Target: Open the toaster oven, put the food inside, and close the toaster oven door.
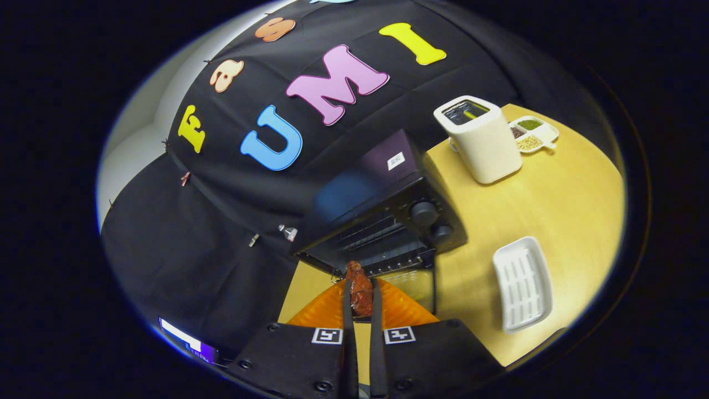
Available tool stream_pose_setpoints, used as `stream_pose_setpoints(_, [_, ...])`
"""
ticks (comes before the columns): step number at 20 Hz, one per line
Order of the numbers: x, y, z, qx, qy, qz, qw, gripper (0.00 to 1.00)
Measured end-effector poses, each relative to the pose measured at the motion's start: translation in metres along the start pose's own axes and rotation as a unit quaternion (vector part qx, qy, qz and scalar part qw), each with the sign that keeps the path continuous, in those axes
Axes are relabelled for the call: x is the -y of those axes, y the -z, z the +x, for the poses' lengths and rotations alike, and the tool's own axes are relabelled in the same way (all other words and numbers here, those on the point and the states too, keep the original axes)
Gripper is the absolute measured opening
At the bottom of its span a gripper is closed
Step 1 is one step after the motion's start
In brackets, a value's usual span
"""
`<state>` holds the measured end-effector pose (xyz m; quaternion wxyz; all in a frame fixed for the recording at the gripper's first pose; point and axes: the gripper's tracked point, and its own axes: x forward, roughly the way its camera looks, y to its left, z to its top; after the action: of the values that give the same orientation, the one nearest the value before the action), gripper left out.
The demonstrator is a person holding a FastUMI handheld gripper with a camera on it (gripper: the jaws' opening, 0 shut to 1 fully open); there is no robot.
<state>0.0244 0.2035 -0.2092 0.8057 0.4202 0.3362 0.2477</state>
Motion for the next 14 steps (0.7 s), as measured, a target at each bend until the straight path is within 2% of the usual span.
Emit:
stream_pose_setpoints(6, [-0.006,0.023,0.090,0.012,0.022,-0.018,1.000,0.12])
stream_pose_setpoints(14, [0.014,-0.011,0.164,0.068,0.055,-0.006,0.996,0.12])
